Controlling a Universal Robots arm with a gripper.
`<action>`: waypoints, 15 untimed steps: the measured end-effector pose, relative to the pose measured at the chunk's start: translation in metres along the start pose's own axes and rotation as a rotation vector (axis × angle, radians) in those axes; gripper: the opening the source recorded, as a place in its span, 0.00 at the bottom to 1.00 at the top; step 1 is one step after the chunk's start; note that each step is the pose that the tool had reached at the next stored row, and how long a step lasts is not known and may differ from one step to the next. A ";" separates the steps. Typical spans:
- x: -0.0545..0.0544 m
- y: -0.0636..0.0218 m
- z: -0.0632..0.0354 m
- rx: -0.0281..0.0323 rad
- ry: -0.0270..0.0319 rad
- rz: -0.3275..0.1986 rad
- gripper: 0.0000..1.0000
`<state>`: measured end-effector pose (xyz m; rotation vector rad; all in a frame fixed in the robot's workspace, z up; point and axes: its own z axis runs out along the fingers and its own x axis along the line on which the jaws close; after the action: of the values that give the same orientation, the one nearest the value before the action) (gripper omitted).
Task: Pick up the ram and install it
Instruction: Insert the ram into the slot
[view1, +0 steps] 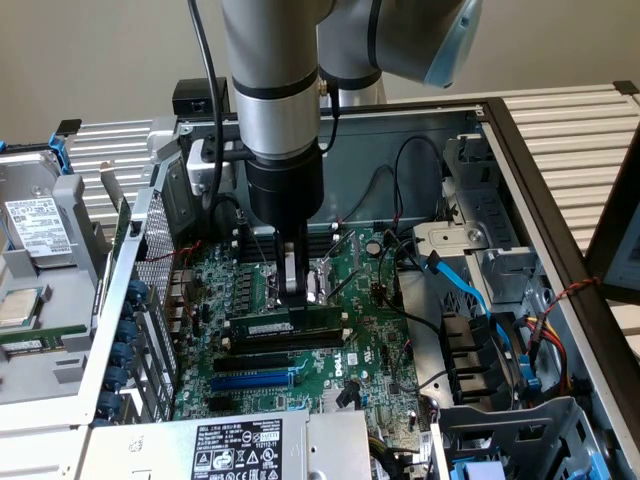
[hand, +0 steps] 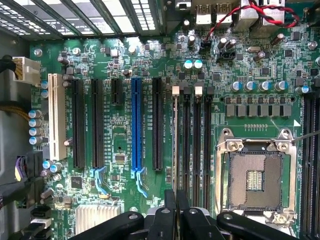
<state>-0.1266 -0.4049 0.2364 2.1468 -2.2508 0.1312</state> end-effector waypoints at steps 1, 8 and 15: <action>0.000 0.0001 0.0001 0.0007 0.0000 0.000 0.13; -0.001 0.0014 0.0010 0.0040 -0.0001 0.001 0.13; -0.001 0.0030 0.0027 0.0067 0.0001 0.004 0.13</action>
<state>-0.1294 -0.4041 0.2335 2.1455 -2.2581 0.1391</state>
